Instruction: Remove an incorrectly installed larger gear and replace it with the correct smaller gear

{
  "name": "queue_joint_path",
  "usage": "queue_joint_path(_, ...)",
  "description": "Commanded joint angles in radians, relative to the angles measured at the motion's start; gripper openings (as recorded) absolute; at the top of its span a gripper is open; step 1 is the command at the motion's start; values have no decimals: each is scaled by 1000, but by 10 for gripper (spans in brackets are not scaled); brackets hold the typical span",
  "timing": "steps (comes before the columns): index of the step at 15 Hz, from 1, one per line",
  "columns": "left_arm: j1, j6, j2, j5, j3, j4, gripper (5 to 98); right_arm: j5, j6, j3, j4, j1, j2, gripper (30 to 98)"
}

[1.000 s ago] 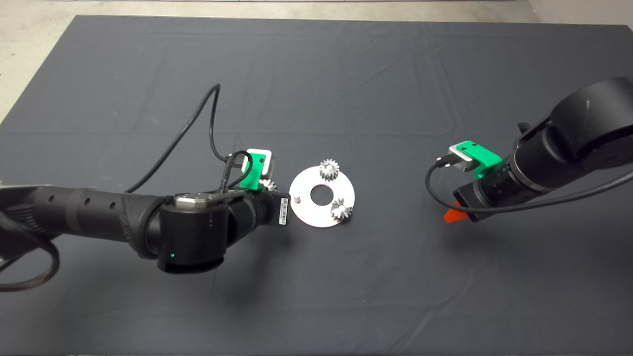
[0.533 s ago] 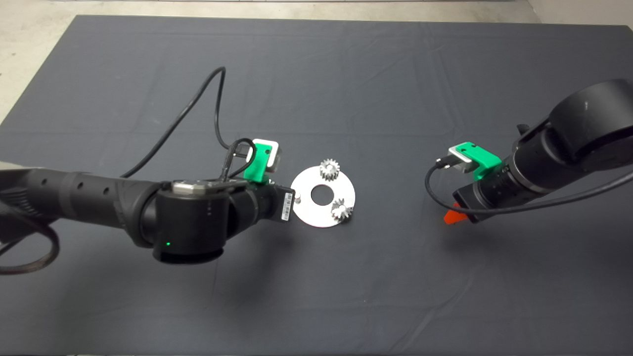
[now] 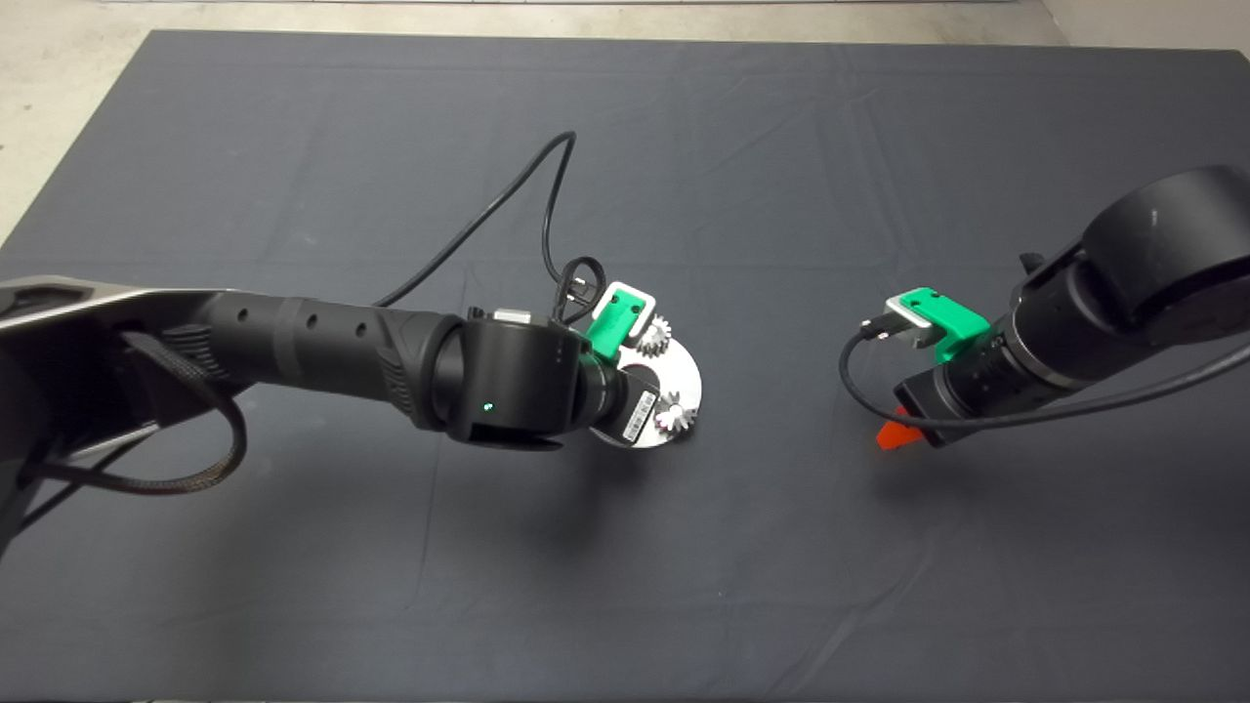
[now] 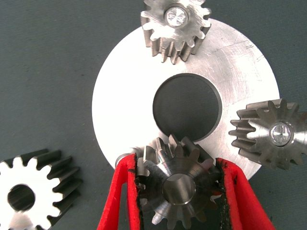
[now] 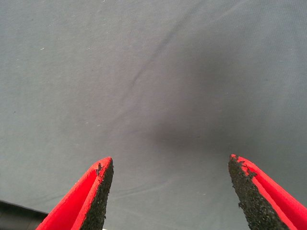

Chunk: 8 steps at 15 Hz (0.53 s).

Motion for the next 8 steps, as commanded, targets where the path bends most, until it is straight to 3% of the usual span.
queue_joint_path(1,-20,82,7,101,-29,-39,244,-72,4,9,-37,-6,1,636)
queue_joint_path(3,-39,110,7,102,-32,-83,244,-72,4,9,-40,-23,3,636)
queue_joint_path(8,-129,116,-2,102,-32,-163,244,-73,5,9,-48,-23,3,636)
